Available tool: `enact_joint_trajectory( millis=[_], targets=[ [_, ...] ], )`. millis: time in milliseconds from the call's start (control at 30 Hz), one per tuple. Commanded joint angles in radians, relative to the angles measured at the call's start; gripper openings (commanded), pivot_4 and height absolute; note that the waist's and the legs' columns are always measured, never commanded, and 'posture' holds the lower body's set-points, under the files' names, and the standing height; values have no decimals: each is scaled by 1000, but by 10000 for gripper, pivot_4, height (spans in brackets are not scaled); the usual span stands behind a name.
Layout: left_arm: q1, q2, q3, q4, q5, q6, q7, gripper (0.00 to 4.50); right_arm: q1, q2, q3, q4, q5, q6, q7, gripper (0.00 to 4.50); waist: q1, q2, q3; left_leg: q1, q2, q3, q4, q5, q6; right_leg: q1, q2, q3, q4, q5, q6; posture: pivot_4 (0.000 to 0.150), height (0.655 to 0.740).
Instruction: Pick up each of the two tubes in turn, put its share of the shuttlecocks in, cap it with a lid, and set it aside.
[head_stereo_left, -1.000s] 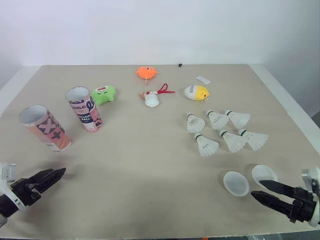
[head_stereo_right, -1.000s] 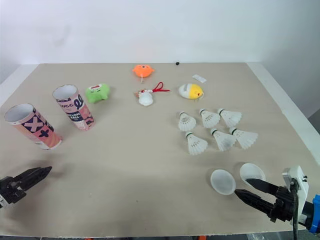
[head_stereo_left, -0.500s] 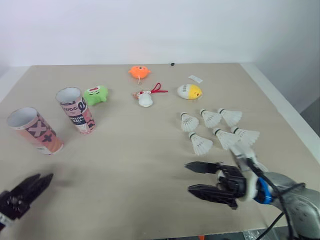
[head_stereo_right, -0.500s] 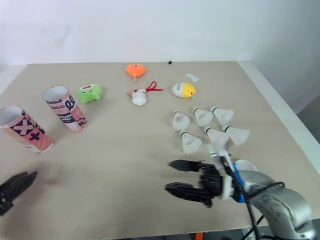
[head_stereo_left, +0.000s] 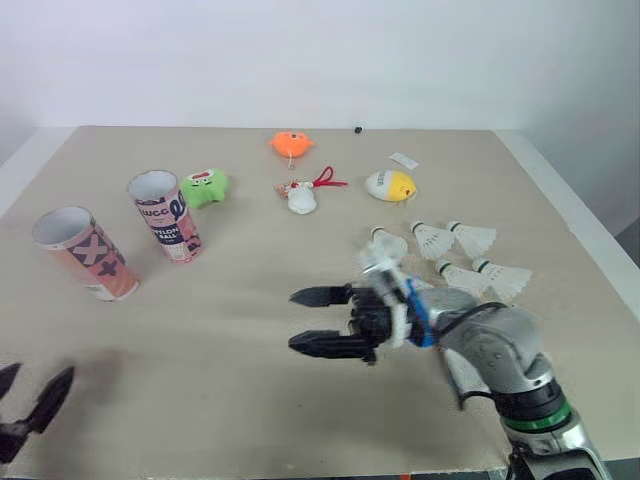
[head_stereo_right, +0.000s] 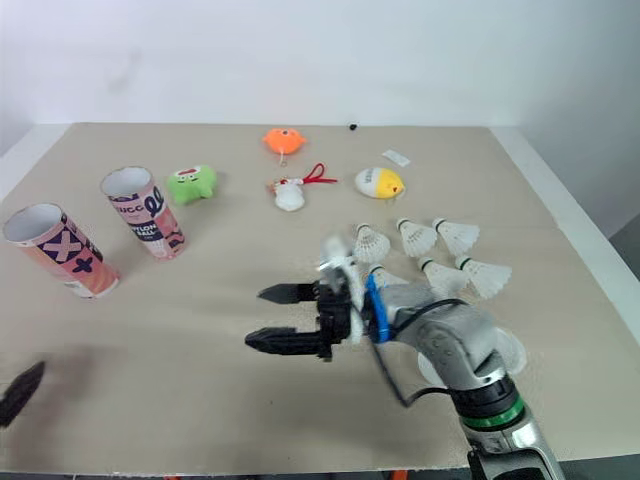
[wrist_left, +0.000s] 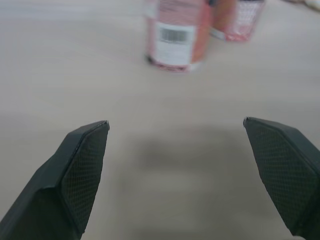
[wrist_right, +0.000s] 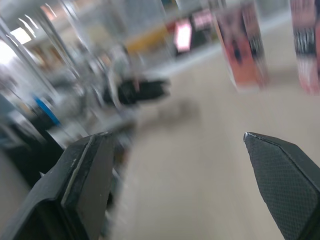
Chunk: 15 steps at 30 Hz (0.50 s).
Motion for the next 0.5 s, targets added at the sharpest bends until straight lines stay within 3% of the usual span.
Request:
enact_joint_trajectory(
  millis=[33, 500],
  targets=[
    [-60, 38, -27, 64, 64, -58, 37, 45000, -9, 10, 44, 27, -132, -75, -48, 44188, 0, -3, -2, 0, 1, 0, 0, 0, 0, 0, 1, 0, 0, 0, 0, 1500, 7400],
    [-359, 98, -138, 314, 113, -83, 113, 45000, 7, 65, 34, 43, -268, -128, -164, 44188, -5, -5, -3, 0, 3, 1, 0, 0, 0, -2, 3, 1, 3, 3, 3, 1500, 7400]
  ],
)
